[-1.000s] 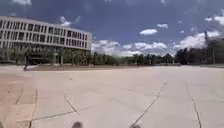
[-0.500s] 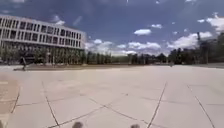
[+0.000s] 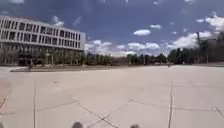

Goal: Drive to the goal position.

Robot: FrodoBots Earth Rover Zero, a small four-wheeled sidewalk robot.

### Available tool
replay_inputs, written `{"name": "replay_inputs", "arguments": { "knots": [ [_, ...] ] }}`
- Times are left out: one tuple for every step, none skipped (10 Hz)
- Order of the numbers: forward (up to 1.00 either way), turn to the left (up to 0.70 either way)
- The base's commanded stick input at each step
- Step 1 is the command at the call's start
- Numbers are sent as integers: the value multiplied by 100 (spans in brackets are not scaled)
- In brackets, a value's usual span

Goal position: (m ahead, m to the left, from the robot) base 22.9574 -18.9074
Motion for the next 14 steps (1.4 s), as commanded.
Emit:
{"name": "replay_inputs", "arguments": {
  "knots": [
    [70, 0],
    [70, 0],
    [70, 0],
    [70, 0],
    [70, 0],
    [70, 0],
    [70, 0],
    [70, 0],
    [70, 0],
    [70, 0],
    [70, 0],
    [70, 0],
    [70, 0],
    [70, 0]
  ]
}}
